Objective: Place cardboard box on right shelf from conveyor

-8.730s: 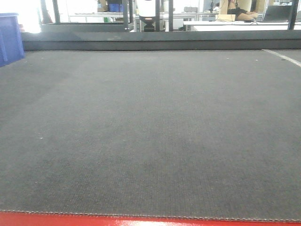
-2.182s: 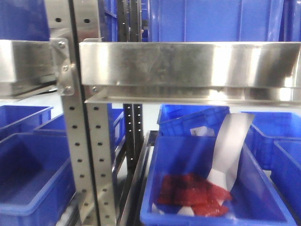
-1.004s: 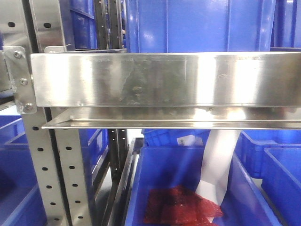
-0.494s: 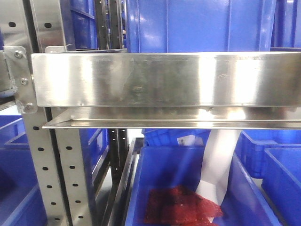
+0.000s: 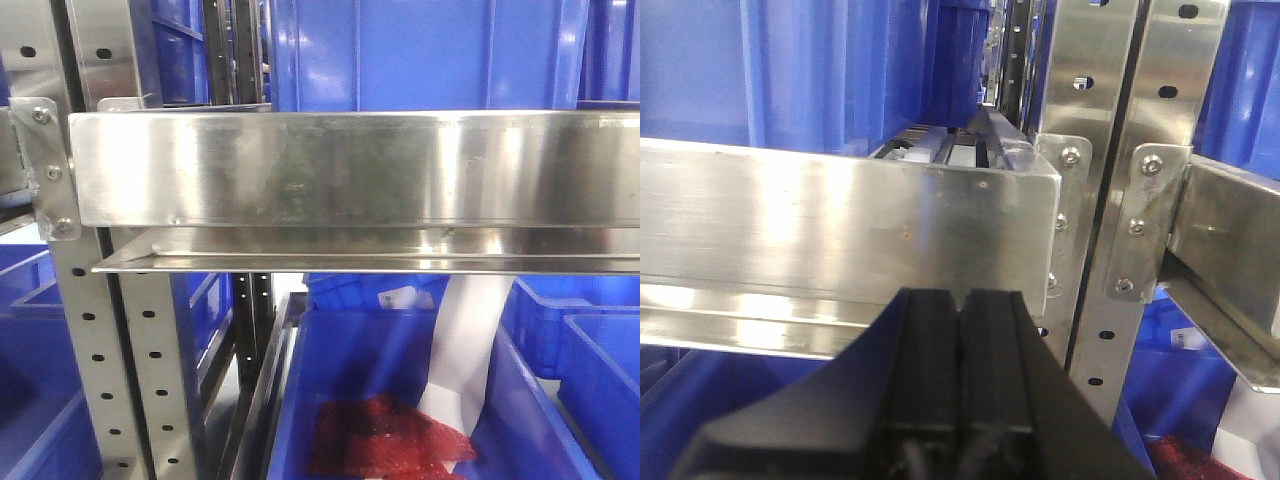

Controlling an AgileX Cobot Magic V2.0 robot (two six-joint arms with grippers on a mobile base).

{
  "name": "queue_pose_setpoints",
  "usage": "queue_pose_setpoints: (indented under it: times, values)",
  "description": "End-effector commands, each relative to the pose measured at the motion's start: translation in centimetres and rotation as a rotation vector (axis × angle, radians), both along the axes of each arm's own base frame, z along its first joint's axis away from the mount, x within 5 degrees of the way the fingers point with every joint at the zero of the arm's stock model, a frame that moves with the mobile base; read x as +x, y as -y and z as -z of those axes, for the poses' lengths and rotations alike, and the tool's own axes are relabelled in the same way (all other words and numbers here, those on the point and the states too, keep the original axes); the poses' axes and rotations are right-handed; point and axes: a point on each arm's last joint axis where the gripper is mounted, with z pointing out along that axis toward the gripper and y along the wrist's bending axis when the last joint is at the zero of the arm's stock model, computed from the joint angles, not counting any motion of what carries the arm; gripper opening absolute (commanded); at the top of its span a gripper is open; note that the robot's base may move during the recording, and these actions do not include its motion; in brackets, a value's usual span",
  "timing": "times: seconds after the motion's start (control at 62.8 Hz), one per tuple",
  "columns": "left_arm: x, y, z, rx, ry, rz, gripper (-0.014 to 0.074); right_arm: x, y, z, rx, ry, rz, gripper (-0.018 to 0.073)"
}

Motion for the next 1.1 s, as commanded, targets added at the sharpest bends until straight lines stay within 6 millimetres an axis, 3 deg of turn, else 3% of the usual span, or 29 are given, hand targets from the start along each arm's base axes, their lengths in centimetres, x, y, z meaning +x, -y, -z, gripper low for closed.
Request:
queue_pose_setpoints:
  times: [0.0,0.159,0.35,0.605,1.083]
  values:
    - [-0.2,-0.1,-1.0,-0.017,0.103,-0.008,-0.0119,2.6,-1.1,-3.2,-0.156,0.160,-0.059,0.0120]
    - [-0.2,-0.1,-1.0,-0.017,0.103,-0.008,-0.0119,6.9,-2.5,-4.1,-0.402,0.137,-0.108,0.0120]
    - [-0.2,-0.1,-1.0,-0.017,0.103,-0.008,-0.0119,10.9,-4.0,-3.3,-0.648,0.124,-0.180,0.0120]
    - [-0.2,-0.1,-1.0,-0.017,0.103,-0.008,-0.0119,13.7,-6.9,-1.4,-0.915,0.168,-0.338,0.0120]
    - [-0.2,-0.1,-1.0,-0.017,0.103,-0.008,-0.0119,18.3,-9.2,3.5,-0.992,0.057,-0.444,0.0120]
